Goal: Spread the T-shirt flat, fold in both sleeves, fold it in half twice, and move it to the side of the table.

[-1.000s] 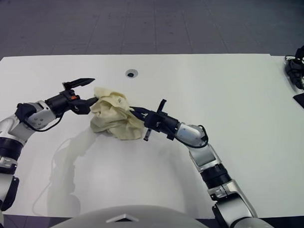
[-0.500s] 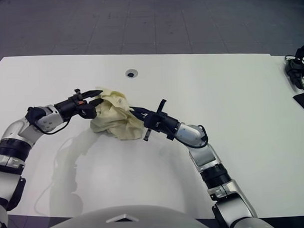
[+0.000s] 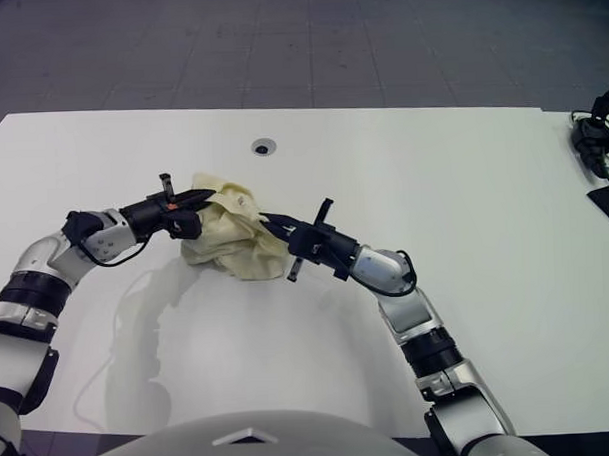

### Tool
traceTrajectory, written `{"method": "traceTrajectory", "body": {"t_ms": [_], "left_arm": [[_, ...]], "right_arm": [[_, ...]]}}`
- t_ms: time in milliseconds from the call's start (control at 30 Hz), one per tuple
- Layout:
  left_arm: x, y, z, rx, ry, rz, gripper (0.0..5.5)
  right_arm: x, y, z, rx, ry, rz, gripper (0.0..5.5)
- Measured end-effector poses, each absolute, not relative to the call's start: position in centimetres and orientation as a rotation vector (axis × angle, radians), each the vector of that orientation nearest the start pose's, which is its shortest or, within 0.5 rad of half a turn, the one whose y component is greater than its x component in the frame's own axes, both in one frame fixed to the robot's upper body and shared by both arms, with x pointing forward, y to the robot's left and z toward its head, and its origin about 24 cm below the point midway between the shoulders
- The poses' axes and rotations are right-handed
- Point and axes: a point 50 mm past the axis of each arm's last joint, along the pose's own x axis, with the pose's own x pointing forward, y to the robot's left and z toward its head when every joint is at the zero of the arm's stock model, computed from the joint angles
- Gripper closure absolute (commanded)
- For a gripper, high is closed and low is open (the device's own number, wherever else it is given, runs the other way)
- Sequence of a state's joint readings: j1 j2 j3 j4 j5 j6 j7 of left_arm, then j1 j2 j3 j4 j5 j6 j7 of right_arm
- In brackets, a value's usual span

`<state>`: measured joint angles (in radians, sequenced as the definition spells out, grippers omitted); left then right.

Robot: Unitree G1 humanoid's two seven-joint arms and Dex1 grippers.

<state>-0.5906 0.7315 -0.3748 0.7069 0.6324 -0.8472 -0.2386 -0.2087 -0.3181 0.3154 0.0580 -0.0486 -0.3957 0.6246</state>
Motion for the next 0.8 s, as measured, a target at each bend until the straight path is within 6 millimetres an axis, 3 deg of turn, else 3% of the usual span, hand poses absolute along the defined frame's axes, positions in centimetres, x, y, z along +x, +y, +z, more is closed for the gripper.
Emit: {"method": "traceTrajectory", "body": {"t_ms": [133,267,500,667,800], "left_arm": [[31.6,21.1,10.2,1.425,-0.365,-0.838,5.48],[31.2,21.0,13.2,1.472,-0.428,-0.833,5.48],[30.5,21.4,20.7,1.568,-0.449,-0.829,5.48],[30.2,19.4,25.5,1.627,-0.459,-0.893,5.48],[30.6,18.3,29.6,1.693,-0.478,-0.864,5.48]], "right_arm": [[25.3,-9.3,8.7,-0.495,-0.384,1.005,5.50],[26.4,-11.4,10.0,-0.552,-0.396,0.940,5.50],[28.4,-16.6,16.0,-0.660,-0.472,0.792,5.50],[28.4,-19.5,20.4,-0.735,-0.500,0.767,5.50],[28.3,-20.6,24.0,-0.816,-0.555,0.747,5.50]]}}
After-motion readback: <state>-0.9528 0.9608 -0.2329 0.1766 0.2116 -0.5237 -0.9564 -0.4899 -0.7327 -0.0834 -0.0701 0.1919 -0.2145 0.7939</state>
